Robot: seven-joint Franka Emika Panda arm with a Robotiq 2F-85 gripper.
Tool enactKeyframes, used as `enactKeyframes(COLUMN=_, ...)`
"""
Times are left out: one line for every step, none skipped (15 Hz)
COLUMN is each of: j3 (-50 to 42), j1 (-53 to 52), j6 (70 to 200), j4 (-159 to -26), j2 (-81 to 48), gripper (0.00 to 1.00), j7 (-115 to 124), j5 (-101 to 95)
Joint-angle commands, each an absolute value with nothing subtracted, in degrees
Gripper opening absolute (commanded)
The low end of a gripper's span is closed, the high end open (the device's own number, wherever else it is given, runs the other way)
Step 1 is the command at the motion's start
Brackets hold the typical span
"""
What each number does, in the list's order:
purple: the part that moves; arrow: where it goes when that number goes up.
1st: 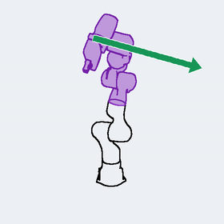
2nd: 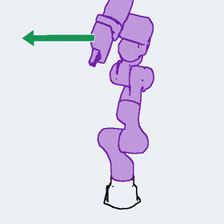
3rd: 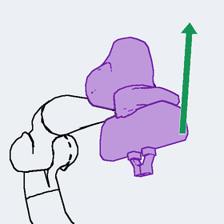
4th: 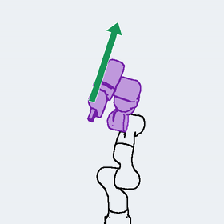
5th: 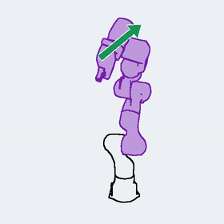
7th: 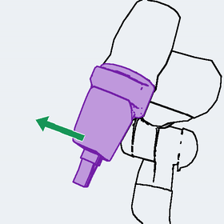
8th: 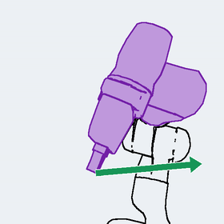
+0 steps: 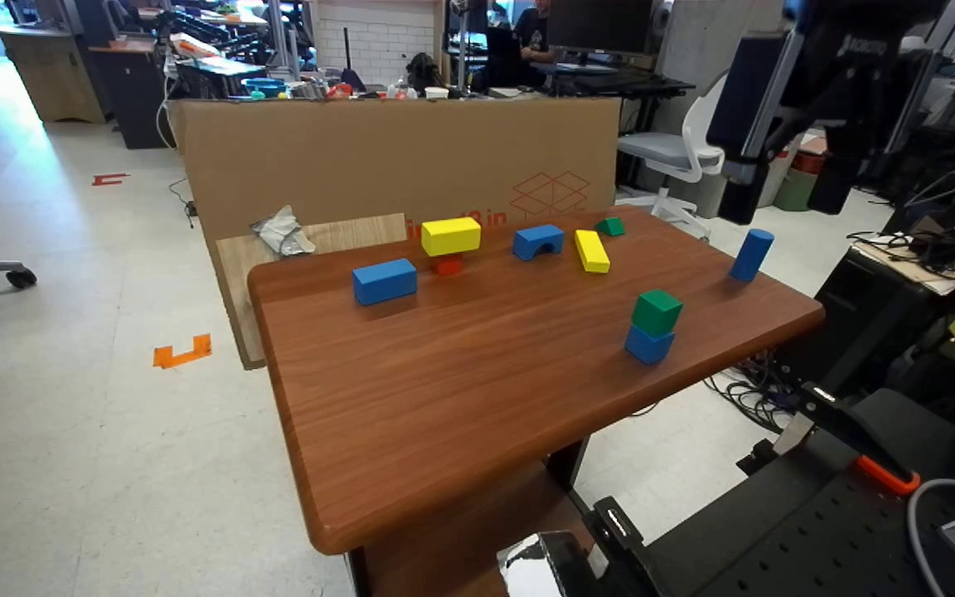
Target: Move the green block to the back blue block
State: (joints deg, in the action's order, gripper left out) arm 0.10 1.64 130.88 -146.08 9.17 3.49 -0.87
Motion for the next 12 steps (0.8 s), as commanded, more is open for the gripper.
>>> enactKeyframes(j3=-0.12, j1=1.68, j6=133.49, j4=-143.41, j2=3.87, gripper=1.00, j7=1.40, j5=-4.14)
enactKeyframes(j3=-0.07, j1=1.68, j6=133.99, j4=-143.01, j2=2.76, gripper=1.00, j7=1.70, j5=-5.30)
enactKeyframes(j3=-0.07, j1=1.64, j6=134.85, j4=-142.74, j2=1.88, gripper=1.00, j7=2.03, j5=-6.27)
enactKeyframes(j3=-0.06, j1=1.53, j6=135.83, j4=-142.44, j2=0.98, gripper=1.00, j7=2.15, j5=-6.91)
enactKeyframes(j3=-0.07, j1=1.43, j6=136.77, j4=-142.24, j2=0.22, gripper=1.00, j7=2.27, j5=-7.17)
enactKeyframes(j3=-0.11, j1=1.34, j6=137.91, j4=-142.07, j2=-0.65, gripper=1.00, j7=2.15, j5=-6.74)
enactKeyframes(j3=-0.09, j1=1.21, j6=138.95, j4=-142.03, j2=-1.40, gripper=1.00, j7=2.01, j5=-6.26)
enactKeyframes(j3=-0.07, j1=1.10, j6=139.92, j4=-141.98, j2=-2.15, gripper=1.00, j7=1.52, j5=-5.94)
enactKeyframes(j3=0.01, j1=0.95, j6=140.82, j4=-141.89, j2=-2.82, gripper=1.00, j7=1.49, j5=-6.09)
enactKeyframes(j3=0.02, j1=0.83, j6=141.83, j4=-141.83, j2=-3.46, gripper=1.00, j7=1.42, j5=-6.11)
enactKeyframes(j3=0.04, j1=0.75, j6=142.52, j4=-141.77, j2=-3.98, gripper=1.00, j7=1.26, j5=-6.07)
enactKeyframes(j3=0.06, j1=0.66, j6=143.09, j4=-141.74, j2=-4.61, gripper=1.00, j7=1.05, j5=-5.89)
